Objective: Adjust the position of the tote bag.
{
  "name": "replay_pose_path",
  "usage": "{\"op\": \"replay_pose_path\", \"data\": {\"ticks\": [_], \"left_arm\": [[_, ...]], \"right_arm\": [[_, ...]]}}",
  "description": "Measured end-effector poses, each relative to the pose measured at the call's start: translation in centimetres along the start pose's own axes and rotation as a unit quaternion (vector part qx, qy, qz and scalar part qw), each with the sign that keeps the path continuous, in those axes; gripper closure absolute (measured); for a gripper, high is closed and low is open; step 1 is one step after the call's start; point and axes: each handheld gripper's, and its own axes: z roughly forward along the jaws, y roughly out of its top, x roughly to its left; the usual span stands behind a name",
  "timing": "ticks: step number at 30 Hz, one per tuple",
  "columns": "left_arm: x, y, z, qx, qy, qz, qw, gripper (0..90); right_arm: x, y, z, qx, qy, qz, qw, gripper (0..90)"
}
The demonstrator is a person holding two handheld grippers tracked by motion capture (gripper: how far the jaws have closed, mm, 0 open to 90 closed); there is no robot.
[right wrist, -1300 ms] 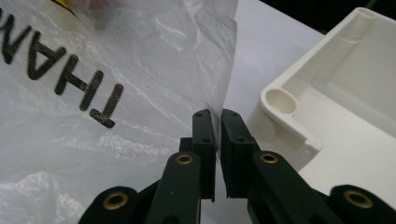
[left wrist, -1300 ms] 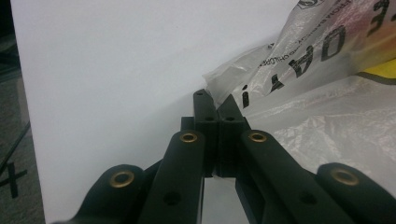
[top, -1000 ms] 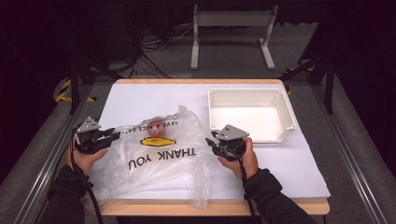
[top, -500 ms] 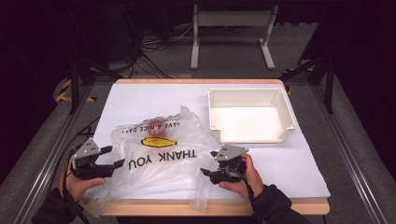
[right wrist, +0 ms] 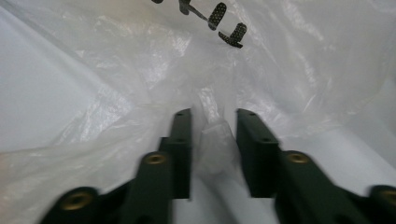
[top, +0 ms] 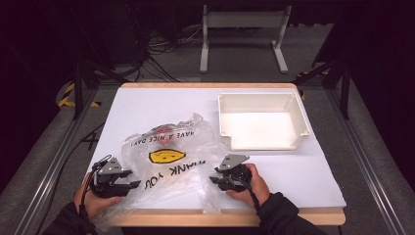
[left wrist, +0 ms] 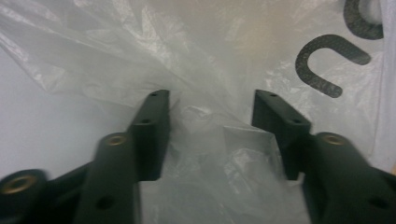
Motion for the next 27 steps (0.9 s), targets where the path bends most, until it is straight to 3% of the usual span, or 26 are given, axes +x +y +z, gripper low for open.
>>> {"op": "replay_pose_path", "data": {"ticks": [2,4,7,12,18,22,27], "left_arm": [[-0.1,0.3,0.2,0.001,-0.01,0.012,0.9999,76.4],[-0.5,0.6,0.4,0.005,-0.013,0.023,0.9996,83.9],[-0.9,1.2,0.9,0.009,-0.022,0.035,0.9991,87.2],[-1.7,2.0,1.7,0.005,-0.037,0.041,0.9985,87.6],[-4.1,3.2,2.5,-0.003,-0.058,0.076,0.9954,87.7],[-4.4,3.5,2.1,-0.024,-0.051,0.08,0.9952,86.7],[-4.1,3.7,0.5,-0.059,-0.04,0.07,0.995,72.1]], "right_arm": [[-0.2,-0.1,-0.3,0.005,-0.014,-0.004,0.9999,83.9],[-0.6,-0.2,-0.5,0.009,-0.031,-0.008,0.9994,87.2],[-1.8,-0.3,-1.2,0.005,-0.052,0.001,0.9986,88.7],[-3.2,-0.5,-2.5,-0.007,-0.075,0.016,0.997,89.4],[-4.4,-0.7,-3.8,-0.017,-0.103,0.024,0.9942,89.5],[-4.9,-0.7,-4.5,-0.032,-0.113,0.035,0.9925,89.1],[-4.8,-0.3,-5.1,-0.053,-0.115,0.036,0.9913,82.2]]}}
